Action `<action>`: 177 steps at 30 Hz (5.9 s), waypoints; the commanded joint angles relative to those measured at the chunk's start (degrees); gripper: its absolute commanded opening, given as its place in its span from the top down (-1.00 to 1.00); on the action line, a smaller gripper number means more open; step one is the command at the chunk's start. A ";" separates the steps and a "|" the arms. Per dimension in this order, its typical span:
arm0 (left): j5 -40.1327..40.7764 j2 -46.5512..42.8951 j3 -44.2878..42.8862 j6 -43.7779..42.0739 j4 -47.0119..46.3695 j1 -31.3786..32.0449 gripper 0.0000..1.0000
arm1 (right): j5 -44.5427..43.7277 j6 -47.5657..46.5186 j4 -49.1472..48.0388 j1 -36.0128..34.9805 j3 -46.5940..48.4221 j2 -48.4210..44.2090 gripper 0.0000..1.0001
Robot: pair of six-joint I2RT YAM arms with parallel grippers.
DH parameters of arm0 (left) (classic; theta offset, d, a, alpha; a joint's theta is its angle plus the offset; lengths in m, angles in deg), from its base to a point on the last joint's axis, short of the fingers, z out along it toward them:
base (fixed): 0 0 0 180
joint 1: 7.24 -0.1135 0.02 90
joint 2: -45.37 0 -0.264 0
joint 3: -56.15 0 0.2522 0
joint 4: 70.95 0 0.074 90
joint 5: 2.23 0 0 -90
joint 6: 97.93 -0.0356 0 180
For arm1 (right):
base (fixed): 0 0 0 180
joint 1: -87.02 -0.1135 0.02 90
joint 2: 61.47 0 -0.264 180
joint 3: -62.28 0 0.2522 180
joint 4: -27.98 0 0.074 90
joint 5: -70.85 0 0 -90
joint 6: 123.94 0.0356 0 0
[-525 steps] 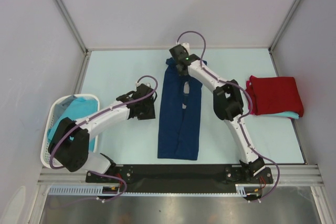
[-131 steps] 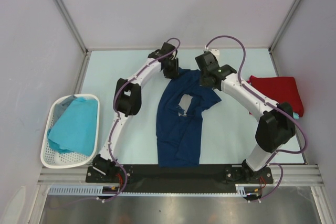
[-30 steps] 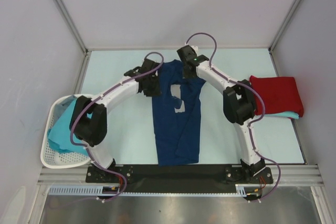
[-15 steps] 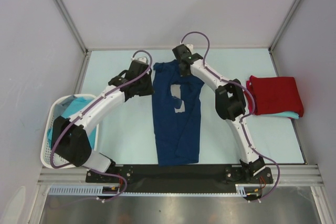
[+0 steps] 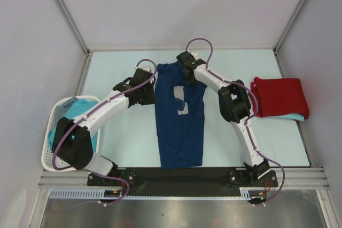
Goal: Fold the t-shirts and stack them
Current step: Rotate the tshirt 95 degrees
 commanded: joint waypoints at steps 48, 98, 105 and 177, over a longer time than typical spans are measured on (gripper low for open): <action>-2.22 0.42 4.85 4.04 -2.54 4.16 0.51 | 4.59 -1.50 -0.53 -1.23 -2.10 -5.69 0.07; -3.98 -0.81 7.23 3.07 -2.01 4.60 0.51 | 1.43 -2.46 3.41 -2.72 13.27 -3.14 1.00; -3.72 -2.39 8.19 3.34 -1.75 4.69 0.51 | 3.27 -1.85 4.21 -3.86 16.54 -2.97 1.00; -3.89 -8.37 14.17 1.14 -0.87 4.87 0.51 | 28.14 3.07 -18.47 -6.33 24.18 1.95 1.00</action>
